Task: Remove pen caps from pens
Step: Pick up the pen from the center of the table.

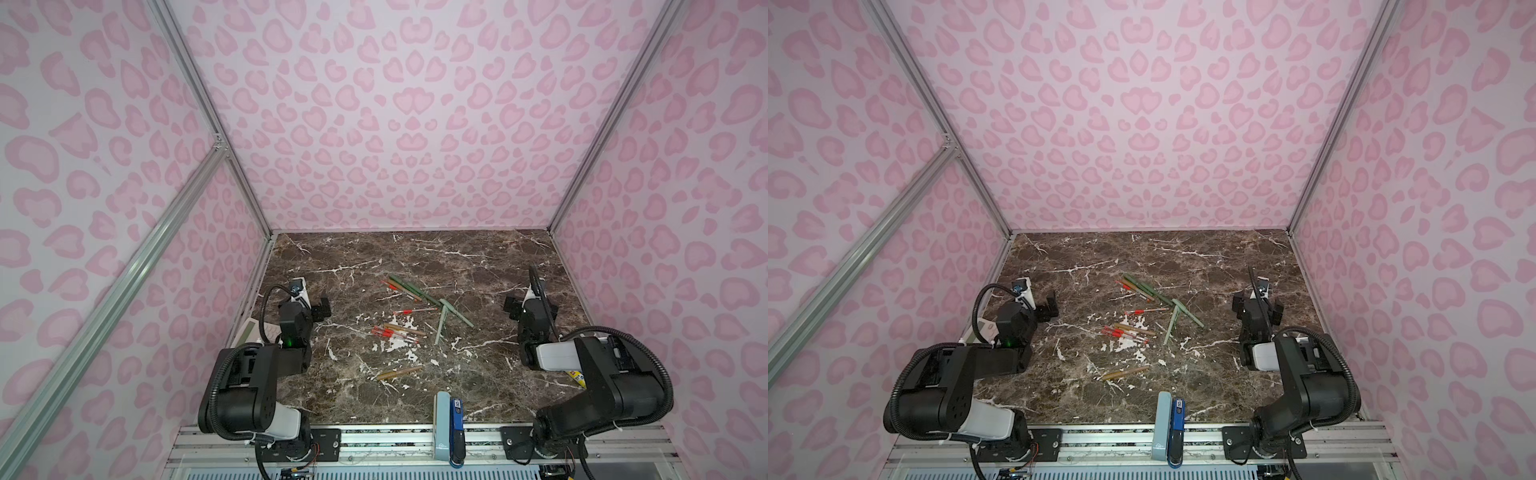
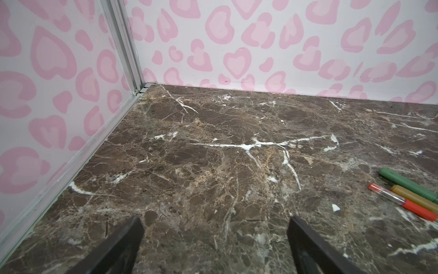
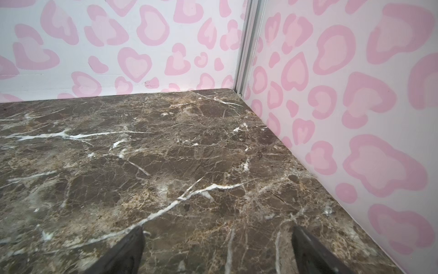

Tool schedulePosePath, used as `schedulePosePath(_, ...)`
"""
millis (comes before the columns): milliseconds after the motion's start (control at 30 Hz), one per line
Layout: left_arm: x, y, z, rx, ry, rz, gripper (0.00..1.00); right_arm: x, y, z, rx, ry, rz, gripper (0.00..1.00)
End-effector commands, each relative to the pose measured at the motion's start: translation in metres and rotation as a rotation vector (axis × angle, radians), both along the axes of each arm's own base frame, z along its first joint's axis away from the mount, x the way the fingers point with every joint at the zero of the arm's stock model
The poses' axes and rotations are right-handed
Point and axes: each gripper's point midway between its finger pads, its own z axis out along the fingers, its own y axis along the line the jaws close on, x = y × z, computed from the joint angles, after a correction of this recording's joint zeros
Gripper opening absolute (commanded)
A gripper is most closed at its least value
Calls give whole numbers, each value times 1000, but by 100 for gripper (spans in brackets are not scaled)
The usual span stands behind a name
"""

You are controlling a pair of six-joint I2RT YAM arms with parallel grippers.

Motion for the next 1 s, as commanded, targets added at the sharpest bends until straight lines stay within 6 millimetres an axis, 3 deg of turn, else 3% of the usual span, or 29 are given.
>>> schedulePosePath(0,3,1,9,10,-38,2,98,2,-1,6,1,-31,-12,99)
schedulePosePath(967,3,-1,14,11,-51,-4,98,2,-1,10,-1,-44,-9,99)
